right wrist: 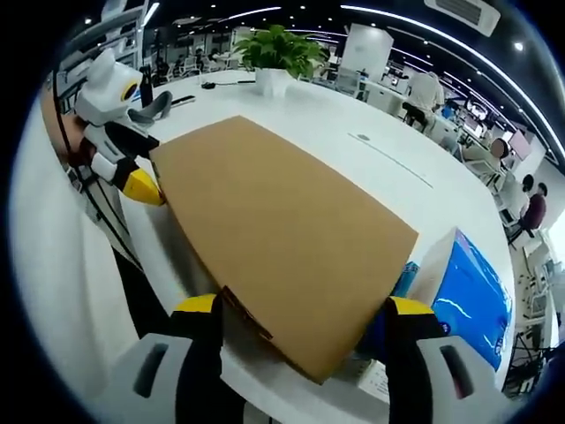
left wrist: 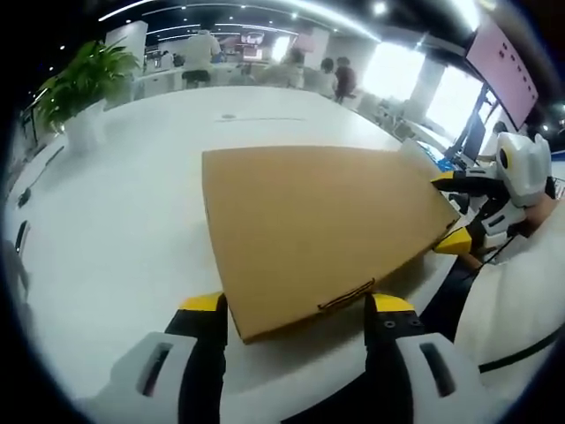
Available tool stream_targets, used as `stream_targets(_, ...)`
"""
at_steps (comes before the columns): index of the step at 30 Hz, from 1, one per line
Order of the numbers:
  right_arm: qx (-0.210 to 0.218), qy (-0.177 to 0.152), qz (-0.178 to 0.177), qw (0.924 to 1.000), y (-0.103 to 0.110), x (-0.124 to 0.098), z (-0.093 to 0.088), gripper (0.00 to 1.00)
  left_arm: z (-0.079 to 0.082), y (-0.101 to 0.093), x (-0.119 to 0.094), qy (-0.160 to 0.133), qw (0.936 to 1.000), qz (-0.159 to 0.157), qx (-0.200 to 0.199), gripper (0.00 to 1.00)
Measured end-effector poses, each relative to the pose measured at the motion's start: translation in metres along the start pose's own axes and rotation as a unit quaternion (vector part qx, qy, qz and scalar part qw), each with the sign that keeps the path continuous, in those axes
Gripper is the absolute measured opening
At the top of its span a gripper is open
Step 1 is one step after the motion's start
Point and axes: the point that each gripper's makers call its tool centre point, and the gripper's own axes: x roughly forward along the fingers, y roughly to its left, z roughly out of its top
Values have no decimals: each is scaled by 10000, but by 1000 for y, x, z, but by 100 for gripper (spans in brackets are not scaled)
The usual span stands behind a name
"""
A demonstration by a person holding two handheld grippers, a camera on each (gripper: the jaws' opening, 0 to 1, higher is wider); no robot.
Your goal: Operate the shoe box by opening the lid, removing the specified soft item, and placing it in the target area until the item is outside and the box remains undamaged.
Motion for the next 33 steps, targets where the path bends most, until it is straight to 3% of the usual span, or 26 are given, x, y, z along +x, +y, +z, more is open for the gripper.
stream_targets(33,-321,179,-53,9993,-3,3,-3,74,-2,1,2,130,9999,-51,-9,63)
